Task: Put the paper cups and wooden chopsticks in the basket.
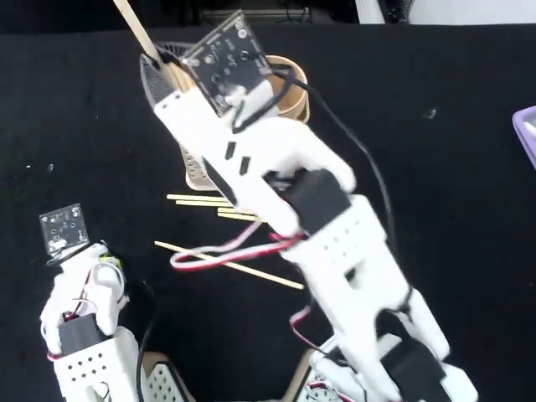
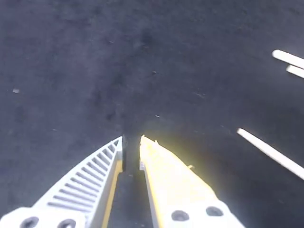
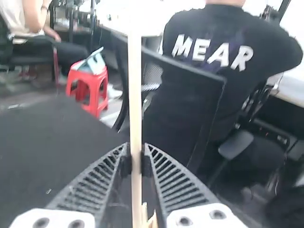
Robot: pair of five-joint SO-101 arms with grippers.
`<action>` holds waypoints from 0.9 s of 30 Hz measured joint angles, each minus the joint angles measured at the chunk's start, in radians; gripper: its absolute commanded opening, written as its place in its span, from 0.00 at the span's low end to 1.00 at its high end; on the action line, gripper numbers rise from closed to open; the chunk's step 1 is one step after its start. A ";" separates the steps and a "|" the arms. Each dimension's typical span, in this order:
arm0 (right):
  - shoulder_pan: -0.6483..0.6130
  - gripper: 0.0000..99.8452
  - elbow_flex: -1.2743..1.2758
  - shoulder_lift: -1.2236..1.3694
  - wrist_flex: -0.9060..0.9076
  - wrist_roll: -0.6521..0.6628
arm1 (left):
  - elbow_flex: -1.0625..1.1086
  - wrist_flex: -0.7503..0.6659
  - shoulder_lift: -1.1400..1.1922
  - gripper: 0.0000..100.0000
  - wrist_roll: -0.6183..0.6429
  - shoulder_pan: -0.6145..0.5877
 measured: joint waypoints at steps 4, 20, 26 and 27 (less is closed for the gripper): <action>0.041 0.01 0.014 0.081 -0.161 -0.006 | 0.000 -0.005 0.000 0.07 -0.118 -0.021; 0.117 0.02 0.115 0.258 -0.259 -0.006 | 0.000 -0.005 0.000 0.07 -0.170 -0.021; 0.117 0.13 0.141 0.258 -0.259 -0.006 | 0.000 -0.005 0.000 0.07 -0.170 -0.021; 0.117 0.15 0.141 0.258 -0.259 -0.006 | 0.000 -0.005 0.000 0.07 -0.170 -0.021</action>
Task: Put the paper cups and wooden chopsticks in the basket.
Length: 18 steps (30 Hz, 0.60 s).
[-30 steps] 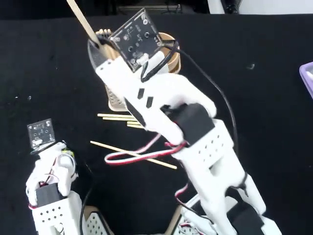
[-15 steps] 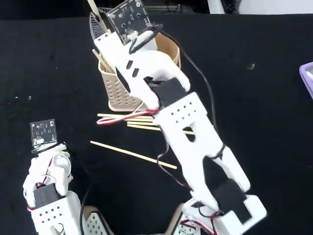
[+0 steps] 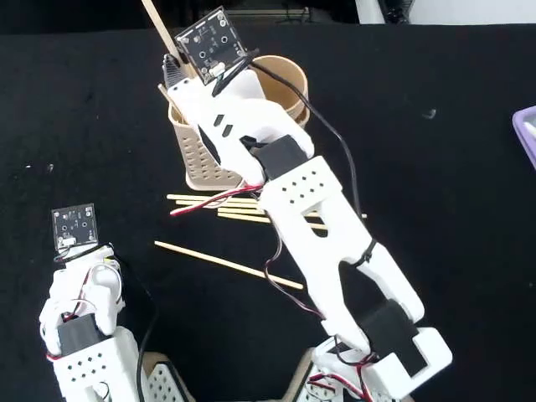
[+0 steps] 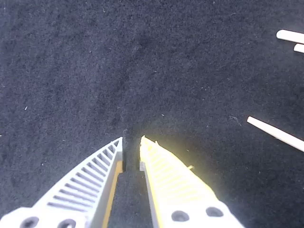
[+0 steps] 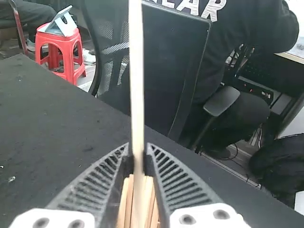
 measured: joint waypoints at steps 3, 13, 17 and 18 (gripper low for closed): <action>0.000 0.15 0.000 0.000 0.014 0.000 | 0.000 0.000 0.000 0.07 0.000 0.000; 0.000 0.12 -0.046 -0.114 0.193 0.000 | 0.000 0.000 0.000 0.07 0.000 0.000; 0.002 0.12 -0.072 -0.321 0.400 0.002 | 0.000 0.020 0.000 0.07 0.000 0.000; 0.009 0.12 -0.072 -0.371 0.463 0.002 | 0.000 0.021 0.000 0.07 0.000 0.000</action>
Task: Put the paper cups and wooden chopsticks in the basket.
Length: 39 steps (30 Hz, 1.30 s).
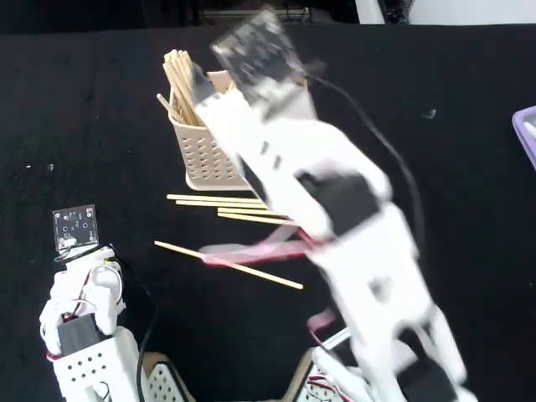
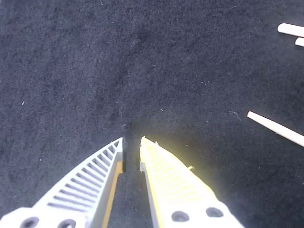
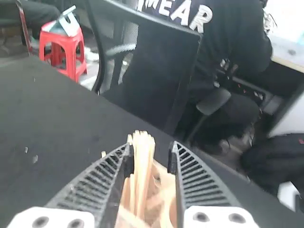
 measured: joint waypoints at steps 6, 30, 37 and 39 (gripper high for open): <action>0.170 0.13 0.221 -0.302 0.296 0.002 | 0.000 0.000 0.000 0.07 0.000 0.000; 0.614 0.12 1.415 -0.529 -0.285 -0.140 | -0.245 0.124 0.086 0.25 -0.324 0.367; 0.614 0.12 1.415 -0.529 -0.285 -0.140 | -0.304 0.029 0.358 0.31 -0.382 0.396; 0.614 0.12 1.415 -0.529 -0.285 -0.140 | -0.338 -0.005 0.446 0.31 -0.382 0.396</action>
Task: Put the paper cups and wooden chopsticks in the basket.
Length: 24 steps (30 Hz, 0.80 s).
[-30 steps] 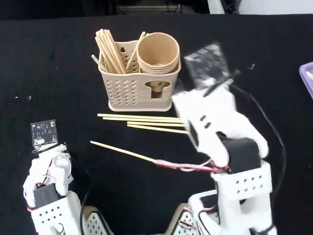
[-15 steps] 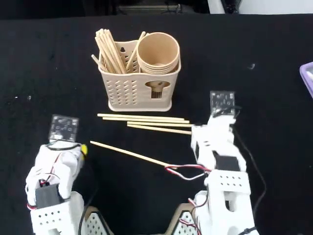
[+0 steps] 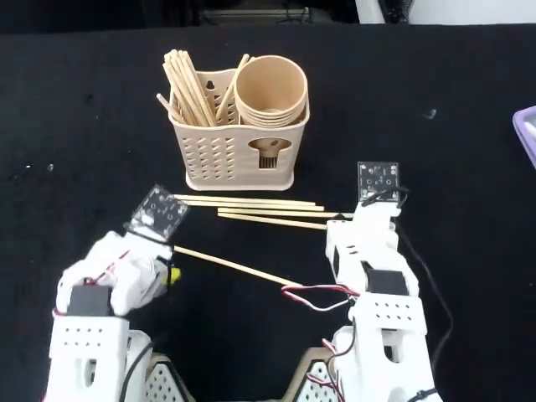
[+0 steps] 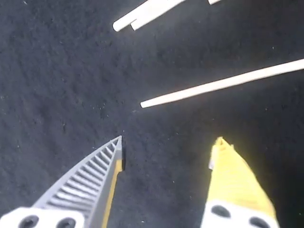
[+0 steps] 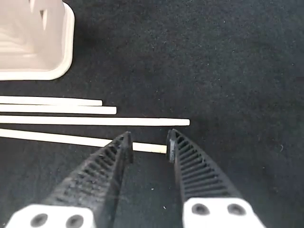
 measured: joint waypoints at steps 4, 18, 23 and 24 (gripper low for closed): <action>0.000 0.12 0.000 0.000 0.000 0.000 | -0.086 -0.058 0.175 0.29 0.003 0.000; 0.000 0.12 0.000 0.000 0.000 0.000 | -0.123 -0.370 0.592 0.29 0.503 0.011; 0.000 0.12 0.000 0.000 0.000 0.000 | -0.123 -0.411 0.684 0.29 0.548 0.011; 0.000 0.12 0.000 0.000 0.000 0.000 | -0.123 -0.411 0.701 0.29 0.548 0.012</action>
